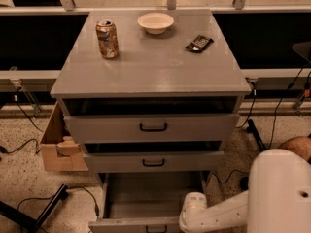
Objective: Open bottom drawer
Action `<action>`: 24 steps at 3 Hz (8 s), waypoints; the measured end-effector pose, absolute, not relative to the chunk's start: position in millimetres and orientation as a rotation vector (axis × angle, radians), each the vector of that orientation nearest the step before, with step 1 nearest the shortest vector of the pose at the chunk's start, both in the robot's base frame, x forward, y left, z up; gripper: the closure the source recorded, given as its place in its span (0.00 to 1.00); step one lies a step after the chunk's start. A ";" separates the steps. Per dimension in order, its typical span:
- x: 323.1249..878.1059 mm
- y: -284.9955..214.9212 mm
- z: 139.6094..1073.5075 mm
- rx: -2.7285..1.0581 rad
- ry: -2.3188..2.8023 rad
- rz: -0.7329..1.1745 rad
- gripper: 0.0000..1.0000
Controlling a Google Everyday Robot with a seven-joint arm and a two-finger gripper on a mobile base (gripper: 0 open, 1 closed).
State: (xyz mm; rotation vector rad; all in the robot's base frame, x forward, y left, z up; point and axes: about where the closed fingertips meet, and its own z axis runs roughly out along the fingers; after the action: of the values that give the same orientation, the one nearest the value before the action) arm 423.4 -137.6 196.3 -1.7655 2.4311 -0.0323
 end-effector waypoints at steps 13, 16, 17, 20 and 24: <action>320.0 -129.7 183.0 -1.797 2.487 0.200 0.95; 320.0 -129.7 183.0 -1.797 2.487 0.200 1.00; 320.0 -129.7 183.0 -1.797 2.487 0.200 0.82; 319.9 -129.7 183.0 -1.797 2.487 0.201 0.13; 334.7 -135.7 244.0 -1.900 2.443 0.127 0.00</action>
Offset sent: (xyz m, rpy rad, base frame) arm -0.0845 -0.0050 0.0275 -0.2158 -0.2636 -0.3204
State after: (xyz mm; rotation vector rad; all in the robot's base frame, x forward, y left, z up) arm 334.7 -135.7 244.0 -1.8998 2.4427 0.1266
